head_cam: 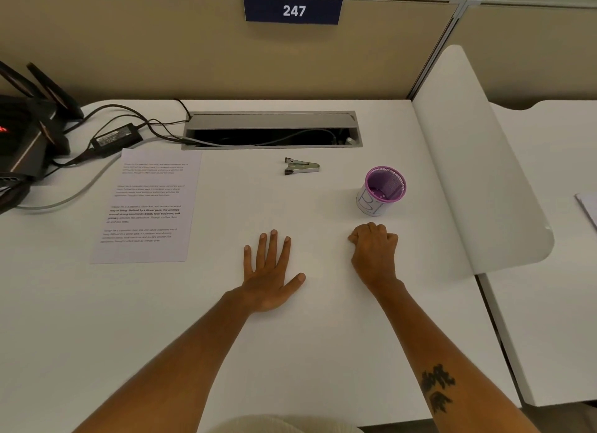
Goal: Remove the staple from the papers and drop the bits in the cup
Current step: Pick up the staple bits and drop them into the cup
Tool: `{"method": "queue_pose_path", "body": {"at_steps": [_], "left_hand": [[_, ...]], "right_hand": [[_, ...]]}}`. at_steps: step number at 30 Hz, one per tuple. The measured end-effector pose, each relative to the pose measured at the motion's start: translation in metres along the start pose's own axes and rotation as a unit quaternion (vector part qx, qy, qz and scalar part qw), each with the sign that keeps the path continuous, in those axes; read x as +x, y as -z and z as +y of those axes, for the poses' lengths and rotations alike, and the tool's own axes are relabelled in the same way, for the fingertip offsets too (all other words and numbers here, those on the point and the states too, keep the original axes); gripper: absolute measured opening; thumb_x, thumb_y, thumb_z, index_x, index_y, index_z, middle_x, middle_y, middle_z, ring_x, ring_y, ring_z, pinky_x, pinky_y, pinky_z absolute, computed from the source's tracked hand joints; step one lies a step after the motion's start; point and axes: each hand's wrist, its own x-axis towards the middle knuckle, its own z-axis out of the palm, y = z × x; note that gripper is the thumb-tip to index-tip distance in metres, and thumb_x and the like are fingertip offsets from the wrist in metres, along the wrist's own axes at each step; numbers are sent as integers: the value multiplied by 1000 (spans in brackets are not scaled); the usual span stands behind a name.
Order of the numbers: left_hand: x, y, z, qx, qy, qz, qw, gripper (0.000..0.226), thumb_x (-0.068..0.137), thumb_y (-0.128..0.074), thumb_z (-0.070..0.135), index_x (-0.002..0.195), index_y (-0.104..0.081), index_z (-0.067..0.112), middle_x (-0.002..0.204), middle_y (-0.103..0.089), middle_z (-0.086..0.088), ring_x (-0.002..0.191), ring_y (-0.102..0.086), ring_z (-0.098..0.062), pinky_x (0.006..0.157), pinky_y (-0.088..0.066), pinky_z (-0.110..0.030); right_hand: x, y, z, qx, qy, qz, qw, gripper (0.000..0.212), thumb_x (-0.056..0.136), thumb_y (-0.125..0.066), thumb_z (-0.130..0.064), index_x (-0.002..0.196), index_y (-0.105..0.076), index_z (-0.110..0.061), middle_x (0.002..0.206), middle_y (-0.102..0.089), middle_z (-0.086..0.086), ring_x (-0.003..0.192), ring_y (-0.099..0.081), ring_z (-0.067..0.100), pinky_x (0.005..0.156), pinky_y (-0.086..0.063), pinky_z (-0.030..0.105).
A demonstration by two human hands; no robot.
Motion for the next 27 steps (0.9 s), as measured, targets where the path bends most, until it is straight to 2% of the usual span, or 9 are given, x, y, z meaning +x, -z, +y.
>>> {"method": "queue_pose_path", "body": {"at_steps": [2,6,8,11,14,19,22,24,27], "left_hand": [[0,0,0,-3,-1,1,1000,105,71,14,85,155,36,27,160,50,-4,148,46,-26,121,25,-57],[1,1,0,-2,-1,3,1000,107,68,17,85,155,37,27,160,50,-4,148,45,-27,120,25,-57],[1,0,0,-2,-3,2,1000,108,67,17,86,155,37,27,159,50,-4,148,45,-27,119,26,-57],[1,0,0,-4,-7,5,1000,109,66,20,87,156,36,27,159,50,-4,148,46,-26,119,26,-57],[0,1,1,-3,-4,-1,1000,107,68,17,86,155,36,27,159,51,-4,147,46,-26,120,25,-57],[-1,3,1,-5,-5,-6,1000,106,69,16,85,155,37,27,159,51,-3,147,47,-26,120,26,-57],[-2,4,1,-13,-8,-8,1000,101,75,11,85,155,37,28,159,51,-2,146,48,-24,120,26,-56],[-2,4,1,-17,-9,-9,1000,104,71,13,86,155,37,29,158,52,-2,146,48,-24,120,27,-56],[-2,4,1,-17,-8,-11,1000,106,68,15,86,155,37,29,158,52,-2,146,48,-24,121,26,-56]], "right_hand": [[3,10,2,47,-42,-10,998,21,90,-57,4,90,-67,-14,89,-63,1,85,-51,24,77,-33,39],[18,44,7,146,-78,22,986,24,95,-54,-4,77,-56,-19,79,-58,-2,77,-52,27,68,-40,40],[31,66,9,174,-69,53,981,24,95,-53,-8,73,-57,-15,72,-60,4,72,-54,33,62,-41,41],[56,98,11,194,-72,93,974,22,95,-52,-1,76,-62,-3,74,-64,14,73,-56,36,62,-44,45],[81,109,18,191,-94,100,972,19,97,-54,-7,84,-67,-5,84,-68,11,78,-61,29,65,-47,37],[97,113,22,130,-86,79,985,16,96,-68,-23,92,-76,-10,94,-76,8,84,-66,27,78,-53,41],[95,120,21,115,-82,88,986,14,91,-74,-24,94,-82,-13,96,-80,7,84,-71,27,72,-53,35],[96,122,22,108,-90,83,987,12,91,-73,-19,90,-83,-14,89,-80,8,80,-72,30,66,-49,29],[97,123,24,95,-71,81,990,17,91,-67,-8,83,-81,-12,80,-78,12,73,-71,34,61,-54,31]]}}
